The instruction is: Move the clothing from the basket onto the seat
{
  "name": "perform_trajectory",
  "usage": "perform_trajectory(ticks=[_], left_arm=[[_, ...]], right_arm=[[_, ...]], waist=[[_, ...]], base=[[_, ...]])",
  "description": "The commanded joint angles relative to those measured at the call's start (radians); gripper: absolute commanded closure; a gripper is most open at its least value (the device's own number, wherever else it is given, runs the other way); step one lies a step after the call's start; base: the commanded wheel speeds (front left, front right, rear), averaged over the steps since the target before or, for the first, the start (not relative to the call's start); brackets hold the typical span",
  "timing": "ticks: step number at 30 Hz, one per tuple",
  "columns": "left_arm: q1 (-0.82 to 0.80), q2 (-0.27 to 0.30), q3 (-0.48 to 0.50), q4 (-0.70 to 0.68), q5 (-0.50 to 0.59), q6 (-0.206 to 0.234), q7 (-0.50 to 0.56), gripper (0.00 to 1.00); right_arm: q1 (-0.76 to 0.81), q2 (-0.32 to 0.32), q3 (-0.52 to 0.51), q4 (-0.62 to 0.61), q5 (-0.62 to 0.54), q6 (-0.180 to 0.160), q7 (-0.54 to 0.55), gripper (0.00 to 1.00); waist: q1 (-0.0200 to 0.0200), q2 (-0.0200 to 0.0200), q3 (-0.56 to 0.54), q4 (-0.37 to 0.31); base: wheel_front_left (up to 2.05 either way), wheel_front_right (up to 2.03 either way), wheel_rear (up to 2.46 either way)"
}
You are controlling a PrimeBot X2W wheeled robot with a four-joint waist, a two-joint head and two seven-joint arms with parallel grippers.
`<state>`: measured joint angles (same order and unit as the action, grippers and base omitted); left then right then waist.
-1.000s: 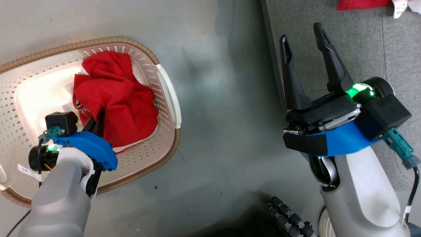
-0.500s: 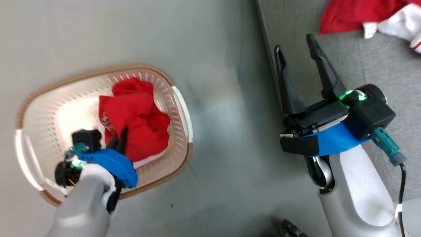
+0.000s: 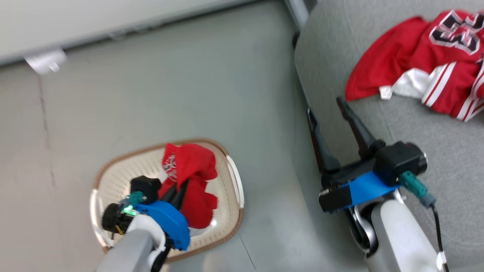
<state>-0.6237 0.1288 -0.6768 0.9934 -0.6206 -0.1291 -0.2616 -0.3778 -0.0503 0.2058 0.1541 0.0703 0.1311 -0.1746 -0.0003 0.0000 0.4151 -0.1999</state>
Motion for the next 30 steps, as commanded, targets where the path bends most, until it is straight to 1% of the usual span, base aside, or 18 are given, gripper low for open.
perform_trajectory(ticks=[1, 7, 14, 22, 30], left_arm=[[0.025, -0.003, -0.025, -0.022, -0.006, -0.001, -0.005, 1.00], [0.011, -0.008, -0.102, -0.104, -0.027, -0.001, -0.005, 1.00], [-0.053, -0.021, -0.172, -0.210, -0.041, -0.001, -0.005, 1.00], [-0.145, -0.042, -0.236, -0.293, -0.045, -0.001, -0.005, 1.00], [-0.199, -0.059, -0.274, -0.306, -0.073, -0.002, -0.005, 1.00]], right_arm=[[0.041, 0.000, -0.003, 0.005, -0.009, -0.001, 0.013, 0.00], [0.125, 0.000, -0.016, 0.013, -0.014, -0.001, 0.052, 0.00], [0.202, 0.000, -0.034, 0.005, 0.002, -0.001, 0.082, 0.00], [0.239, 0.000, -0.025, -0.014, 0.010, -0.001, 0.106, 0.00], [0.247, 0.000, -0.003, -0.019, 0.019, -0.001, 0.116, 0.00]], waist=[[0.0003, 0.0000, -0.133, 0.049], [0.0003, 0.0000, -0.249, 0.092], [0.0003, 0.0000, -0.331, 0.135], [0.0003, 0.0000, -0.378, 0.169], [0.0003, 0.0000, -0.403, 0.178]], base=[[0.00, 0.00, 0.00], [0.00, 0.00, 0.00], [0.00, 0.00, 0.00], [0.00, 0.00, 0.00], [0.00, 0.00, 0.00]])
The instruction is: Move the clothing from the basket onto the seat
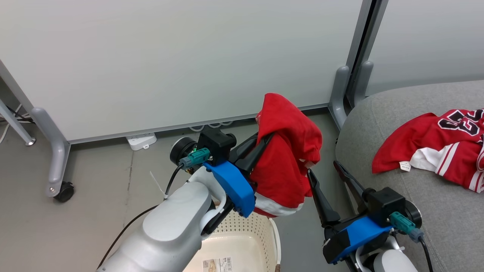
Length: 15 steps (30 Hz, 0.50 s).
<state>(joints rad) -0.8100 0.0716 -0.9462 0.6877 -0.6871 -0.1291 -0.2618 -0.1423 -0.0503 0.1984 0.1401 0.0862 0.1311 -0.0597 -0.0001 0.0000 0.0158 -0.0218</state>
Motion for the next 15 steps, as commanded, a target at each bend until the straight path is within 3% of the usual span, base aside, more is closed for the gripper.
perform_trajectory(ticks=[1, 15], left_arm=[[-0.013, -0.002, -0.007, 0.001, -0.008, -0.002, -0.005, 1.00], [-0.021, -0.006, -0.040, 0.024, -0.035, -0.002, -0.005, 1.00]], right_arm=[[0.013, 0.000, 0.007, -0.006, 0.005, -0.001, 0.002, 0.00], [0.001, 0.000, 0.054, 0.004, 0.018, -0.001, 0.023, 0.00]], waist=[[0.0001, 0.0000, -0.006, -0.001], [0.0001, 0.0000, 0.004, -0.011]], base=[[0.00, 0.00, 0.00], [0.00, 0.00, 0.00]])
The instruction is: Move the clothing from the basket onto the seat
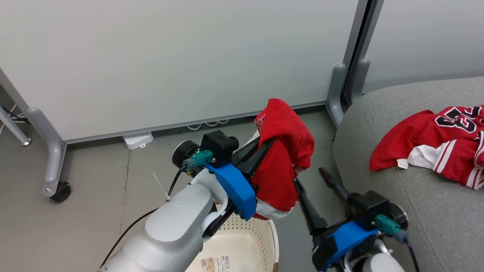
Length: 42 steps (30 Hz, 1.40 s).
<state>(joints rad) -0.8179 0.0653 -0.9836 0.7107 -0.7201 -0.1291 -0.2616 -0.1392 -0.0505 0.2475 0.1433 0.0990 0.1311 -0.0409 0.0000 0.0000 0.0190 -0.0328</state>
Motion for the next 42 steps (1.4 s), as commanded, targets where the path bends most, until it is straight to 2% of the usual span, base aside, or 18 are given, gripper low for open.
perform_trajectory(ticks=[1, 8, 21, 32, 33, 34, 35, 42], left_arm=[[-0.015, 0.000, -0.005, 0.001, -0.004, -0.002, -0.005, 1.00], [-0.027, -0.004, -0.032, -0.007, -0.016, -0.002, -0.005, 1.00], [-0.036, -0.012, -0.098, -0.028, -0.062, -0.002, -0.005, 1.00], [-0.041, -0.014, -0.140, -0.049, -0.115, -0.002, -0.005, 1.00], [-0.040, -0.014, -0.142, -0.049, -0.117, -0.002, -0.005, 1.00], [-0.039, -0.014, -0.145, -0.051, -0.120, -0.002, -0.005, 1.00], [-0.037, -0.014, -0.147, -0.051, -0.124, -0.002, -0.005, 1.00], [-0.039, -0.015, -0.157, -0.050, -0.132, -0.002, -0.005, 1.00]], right_arm=[[-0.011, 0.000, 0.017, 0.007, 0.009, -0.001, 0.007, 0.00], [-0.094, 0.000, 0.088, 0.091, 0.024, -0.001, 0.028, 0.00], [-0.268, 0.000, 0.148, 0.314, 0.048, -0.001, 0.037, 0.00], [-0.364, -0.005, 0.236, 0.502, 0.106, -0.001, 0.008, 0.00], [-0.371, -0.005, 0.242, 0.518, 0.112, -0.001, 0.002, 0.45], [-0.377, -0.004, 0.250, 0.534, 0.117, -0.001, -0.004, 0.75], [-0.382, -0.004, 0.256, 0.547, 0.123, -0.001, -0.008, 1.00], [-0.412, -0.002, 0.283, 0.613, 0.144, -0.001, -0.044, 1.00]], waist=[[0.0000, 0.0000, 0.003, 0.000], [0.0000, 0.0000, 0.019, 0.002], [0.0000, 0.0000, 0.022, 0.017], [0.0000, 0.0000, 0.004, 0.025], [0.0000, 0.0000, 0.002, 0.026], [0.0000, 0.0000, -0.001, 0.026], [0.0000, 0.0000, -0.005, 0.026], [0.0000, 0.0000, -0.013, 0.025]], base=[[0.00, 0.00, 0.00], [0.00, 0.00, 0.00], [0.00, 0.00, 0.00], [0.00, 0.00, 0.00], [0.00, 0.00, 0.00], [0.00, 0.00, 0.00], [0.00, 0.00, 0.00], [0.00, 0.00, 0.00]])
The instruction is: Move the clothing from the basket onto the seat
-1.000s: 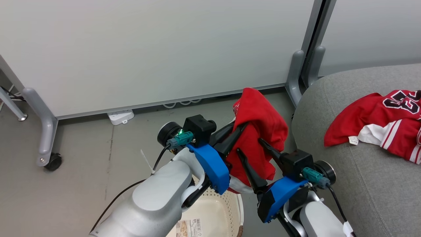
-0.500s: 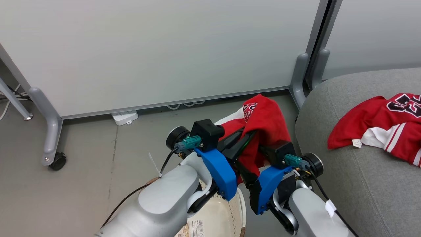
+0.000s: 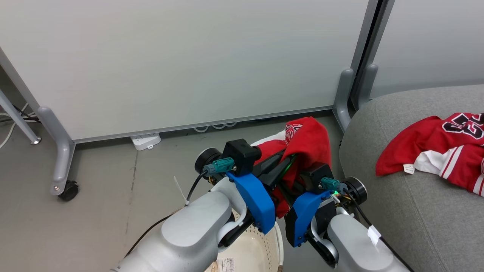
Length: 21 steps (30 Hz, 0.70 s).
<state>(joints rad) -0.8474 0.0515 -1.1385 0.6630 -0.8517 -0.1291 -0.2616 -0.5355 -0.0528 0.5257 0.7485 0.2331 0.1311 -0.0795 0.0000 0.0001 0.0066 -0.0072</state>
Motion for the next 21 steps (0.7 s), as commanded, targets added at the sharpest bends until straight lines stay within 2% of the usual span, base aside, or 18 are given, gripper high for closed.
perform_trajectory(ticks=[1, 21], left_arm=[[-0.010, -0.001, -0.002, -0.001, -0.001, -0.002, -0.005, 1.00], [-0.014, -0.001, -0.004, 0.011, -0.006, -0.002, -0.005, 1.00]], right_arm=[[-0.020, 0.000, 0.007, 0.015, 0.010, -0.001, -0.012, 1.00], [-0.059, 0.003, 0.041, 0.098, 0.035, -0.001, -0.064, 1.00]], waist=[[0.0000, -0.0001, 0.000, -0.001], [0.0000, -0.0001, 0.008, -0.009]], base=[[0.00, 0.00, 0.00], [0.00, 0.00, 0.00]])
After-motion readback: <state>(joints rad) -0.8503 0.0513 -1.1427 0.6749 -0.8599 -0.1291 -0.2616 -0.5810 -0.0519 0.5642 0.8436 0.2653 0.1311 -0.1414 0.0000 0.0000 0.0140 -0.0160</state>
